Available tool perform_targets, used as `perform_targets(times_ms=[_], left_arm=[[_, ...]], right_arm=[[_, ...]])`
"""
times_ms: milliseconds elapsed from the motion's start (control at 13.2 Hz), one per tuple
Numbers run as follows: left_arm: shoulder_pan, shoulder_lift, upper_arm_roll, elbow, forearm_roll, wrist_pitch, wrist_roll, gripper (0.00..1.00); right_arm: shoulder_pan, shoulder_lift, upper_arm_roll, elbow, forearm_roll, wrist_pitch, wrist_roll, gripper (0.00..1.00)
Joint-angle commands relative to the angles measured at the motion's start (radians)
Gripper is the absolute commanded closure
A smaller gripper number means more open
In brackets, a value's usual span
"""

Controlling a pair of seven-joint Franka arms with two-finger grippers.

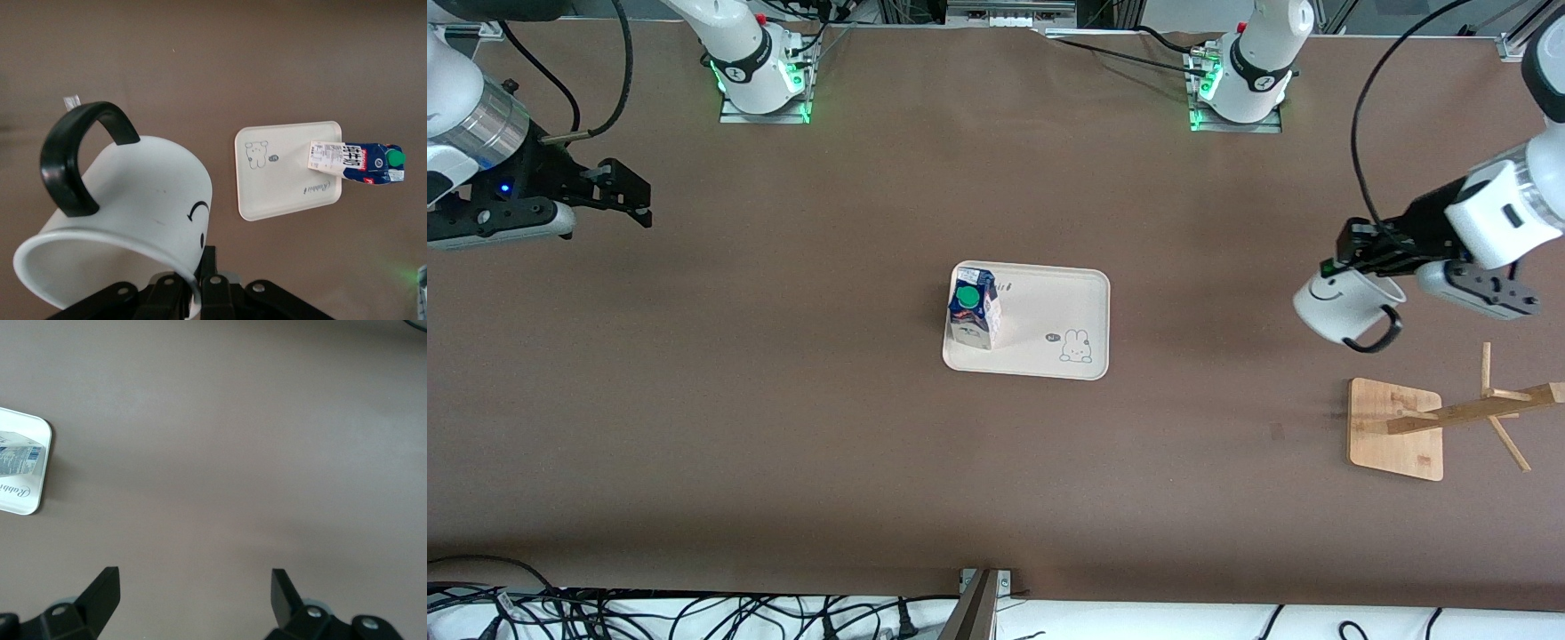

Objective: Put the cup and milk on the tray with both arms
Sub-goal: 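Carry the mug over the white tray with the left gripper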

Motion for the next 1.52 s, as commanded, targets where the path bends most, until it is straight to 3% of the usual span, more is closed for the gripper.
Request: perform_targets(times_ms=[0,152,304,532,836,1444], left_arm=[[-0.123,0.123,-0.001,0.105,0.037,-0.074,-0.159,1.00],[-0.188,0.193,-0.001,0.116,0.066,-0.041,-0.341,1.00],[-0.280,0.333,0.008,0.183,0.080,0.022,-0.475,1.00],[-0.414,0.525,0.010,0.257,0.210,0.143,-0.665,1.00],[-0.483,0.626,0.012,0.257,0.212,0.287,-0.727,1.00],[-0.518,0.662,0.010,0.242,0.247,0.297,-0.703,1.00]], right_arm=[[0.004,0.008,-0.001,0.021,-0.016,-0.017,0.002,0.00],[0.004,0.008,-0.001,0.021,-0.016,-0.015,0.002,0.00],[0.004,0.008,-0.001,0.020,-0.016,-0.015,0.002,0.00],[0.001,0.007,-0.004,0.018,-0.016,-0.017,0.002,0.00],[0.001,0.007,-0.004,0.017,-0.015,-0.020,0.004,0.00],[0.001,0.007,-0.006,0.015,-0.013,-0.021,0.004,0.00]])
